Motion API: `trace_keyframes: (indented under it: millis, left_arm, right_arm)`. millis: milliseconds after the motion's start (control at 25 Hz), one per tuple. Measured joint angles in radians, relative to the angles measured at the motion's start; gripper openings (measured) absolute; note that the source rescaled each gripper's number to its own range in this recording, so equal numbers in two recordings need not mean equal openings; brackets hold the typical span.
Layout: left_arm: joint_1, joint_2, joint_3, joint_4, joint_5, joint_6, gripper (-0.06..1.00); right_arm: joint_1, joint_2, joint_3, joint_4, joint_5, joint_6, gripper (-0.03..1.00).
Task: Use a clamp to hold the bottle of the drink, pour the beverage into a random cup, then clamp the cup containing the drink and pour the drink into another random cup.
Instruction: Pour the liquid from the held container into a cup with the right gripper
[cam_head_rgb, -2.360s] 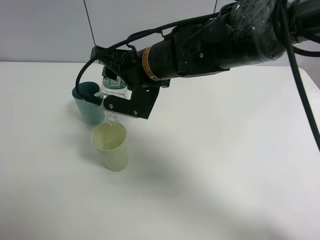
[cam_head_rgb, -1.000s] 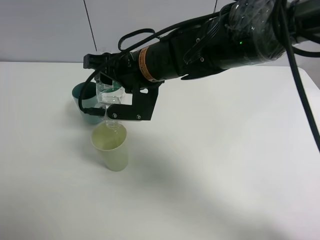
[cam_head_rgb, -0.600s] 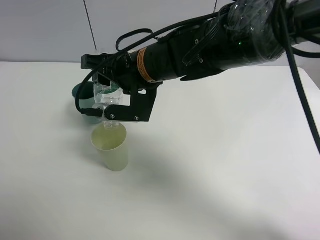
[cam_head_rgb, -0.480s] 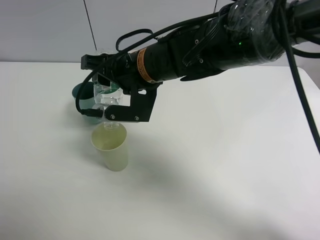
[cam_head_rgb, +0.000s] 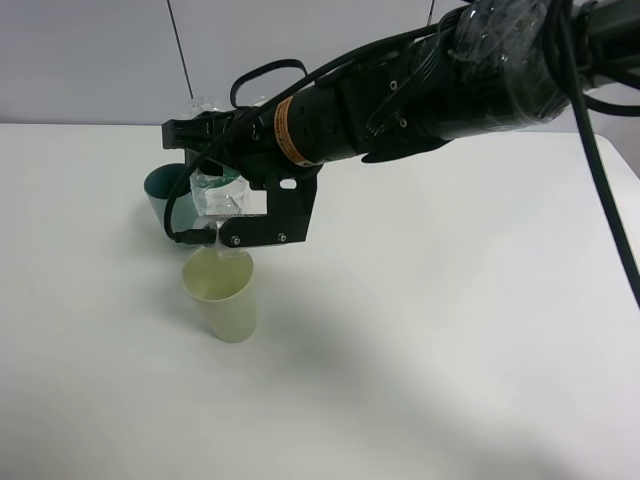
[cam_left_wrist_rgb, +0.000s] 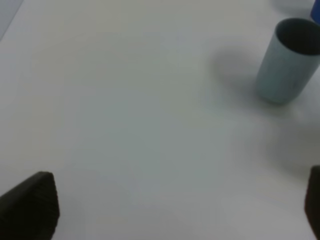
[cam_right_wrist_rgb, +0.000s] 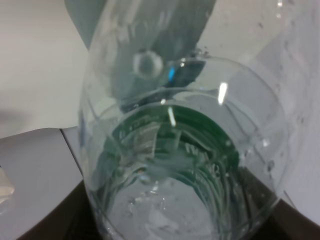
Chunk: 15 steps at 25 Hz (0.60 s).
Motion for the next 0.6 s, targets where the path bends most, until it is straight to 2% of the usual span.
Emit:
trace_keyframes:
  millis: [280,600]
  left_arm:
    - [0.0,0.0,0.0,0.0,0.0,0.0,1.0]
    - [0.0,0.0,0.0,0.0,0.0,0.0,1.0]
  right_arm:
    - [0.0,0.0,0.0,0.0,0.0,0.012,0.0]
    - [0.0,0.0,0.0,-0.009,-0.028,0.112,0.0]
